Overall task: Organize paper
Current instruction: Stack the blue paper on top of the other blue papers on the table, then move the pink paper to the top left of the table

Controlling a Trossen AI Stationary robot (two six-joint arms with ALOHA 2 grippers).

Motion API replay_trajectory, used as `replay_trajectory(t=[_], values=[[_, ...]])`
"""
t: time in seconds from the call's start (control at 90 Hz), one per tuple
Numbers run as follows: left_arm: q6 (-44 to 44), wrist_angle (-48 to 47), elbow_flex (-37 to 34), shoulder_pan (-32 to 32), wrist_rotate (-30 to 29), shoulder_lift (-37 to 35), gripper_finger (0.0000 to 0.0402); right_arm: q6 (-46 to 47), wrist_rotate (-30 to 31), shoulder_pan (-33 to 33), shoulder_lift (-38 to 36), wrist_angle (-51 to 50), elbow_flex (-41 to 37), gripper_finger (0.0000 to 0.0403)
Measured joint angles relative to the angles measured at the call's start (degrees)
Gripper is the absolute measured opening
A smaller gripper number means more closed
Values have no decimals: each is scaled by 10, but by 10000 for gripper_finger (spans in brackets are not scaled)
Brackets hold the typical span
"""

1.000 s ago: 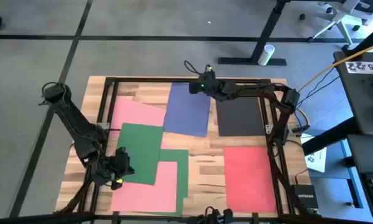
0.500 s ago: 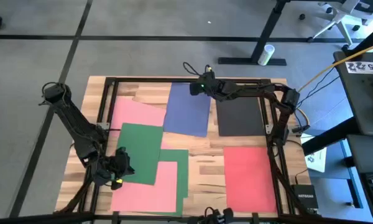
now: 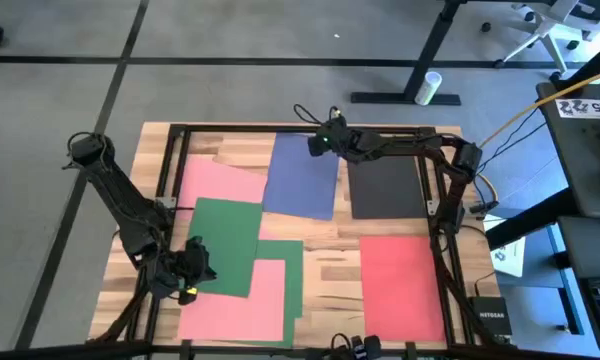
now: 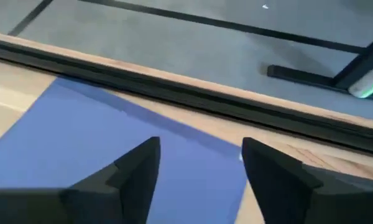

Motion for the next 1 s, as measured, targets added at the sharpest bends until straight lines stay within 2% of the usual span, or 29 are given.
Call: replay_trajectory(t=[0.244,0.4,0.611,0.844,0.9,1.0], values=[[-2,-2,0,12,0,0,27,-38,10,-1,0,10,15,243],[1,-2,0,26,0,0,27,-129,-48,0,0,30,42,226],[-11,-3,0,61,0,0,27,-207,-148,5,0,34,77,156],[-30,-2,0,86,0,0,27,-258,-291,25,0,61,97,20],[-30,-2,0,90,0,0,27,-272,-300,38,0,65,103,8],[-30,-2,0,97,0,0,27,-277,-306,60,10,69,119,11]])
